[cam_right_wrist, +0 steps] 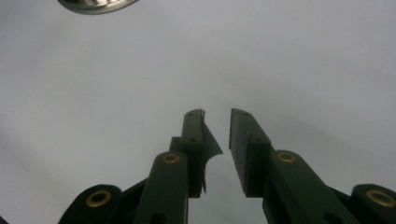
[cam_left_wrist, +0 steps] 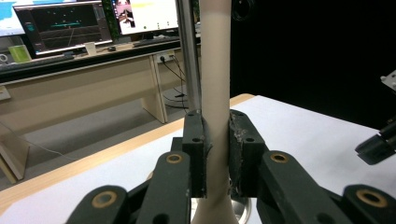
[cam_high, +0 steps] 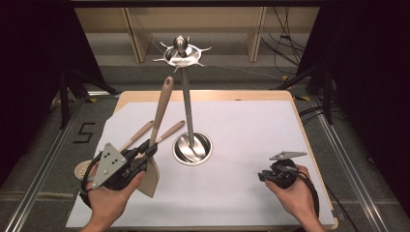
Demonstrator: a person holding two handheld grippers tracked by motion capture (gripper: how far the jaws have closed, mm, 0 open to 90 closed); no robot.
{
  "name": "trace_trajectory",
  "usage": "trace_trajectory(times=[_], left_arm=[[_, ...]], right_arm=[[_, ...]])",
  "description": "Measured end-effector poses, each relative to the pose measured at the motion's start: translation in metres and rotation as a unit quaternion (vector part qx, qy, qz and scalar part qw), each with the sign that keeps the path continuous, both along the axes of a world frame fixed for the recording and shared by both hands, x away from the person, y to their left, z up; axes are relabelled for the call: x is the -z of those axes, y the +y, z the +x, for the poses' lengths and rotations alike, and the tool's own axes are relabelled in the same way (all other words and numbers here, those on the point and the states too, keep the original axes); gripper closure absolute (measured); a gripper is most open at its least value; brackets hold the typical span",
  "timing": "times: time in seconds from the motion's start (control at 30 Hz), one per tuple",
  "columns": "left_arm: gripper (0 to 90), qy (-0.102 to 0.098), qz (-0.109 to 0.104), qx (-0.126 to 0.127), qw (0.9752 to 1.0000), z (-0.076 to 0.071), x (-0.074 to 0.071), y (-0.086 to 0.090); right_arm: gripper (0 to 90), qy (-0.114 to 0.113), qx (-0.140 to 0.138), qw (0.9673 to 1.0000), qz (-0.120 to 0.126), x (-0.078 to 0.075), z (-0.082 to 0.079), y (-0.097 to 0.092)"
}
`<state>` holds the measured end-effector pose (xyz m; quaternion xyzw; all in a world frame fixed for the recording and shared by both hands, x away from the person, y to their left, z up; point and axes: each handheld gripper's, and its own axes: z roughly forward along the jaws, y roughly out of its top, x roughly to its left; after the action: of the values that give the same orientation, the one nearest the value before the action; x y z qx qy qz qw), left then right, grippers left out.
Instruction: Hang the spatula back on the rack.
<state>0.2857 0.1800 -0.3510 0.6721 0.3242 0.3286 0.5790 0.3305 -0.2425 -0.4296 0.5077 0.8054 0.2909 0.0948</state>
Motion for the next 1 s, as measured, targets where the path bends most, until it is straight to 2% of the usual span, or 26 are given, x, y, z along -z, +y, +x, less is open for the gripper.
trace_trajectory(times=[0.33,0.87,0.97,1.0], left_arm=[[77.7,-0.014,0.014,-0.015,0.9997,0.004,-0.007,-0.004],[77.6,-0.012,0.034,-0.025,0.9991,0.012,-0.009,-0.009],[77.6,-0.01,0.033,-0.025,0.9991,0.014,-0.009,-0.01],[77.6,-0.01,0.036,-0.026,0.999,0.014,-0.009,-0.011]], right_arm=[[75.9,-0.004,0.007,1.0,0.005,0.001,-0.001,0.002],[75.8,-0.007,0.004,1.0,0.003,0.0,0.0,0.001],[75.8,0.003,-0.005,1.0,0.001,-0.001,0.0,0.0],[75.8,0.0,0.0,1.0,0.004,-0.001,0.0,0.0]])
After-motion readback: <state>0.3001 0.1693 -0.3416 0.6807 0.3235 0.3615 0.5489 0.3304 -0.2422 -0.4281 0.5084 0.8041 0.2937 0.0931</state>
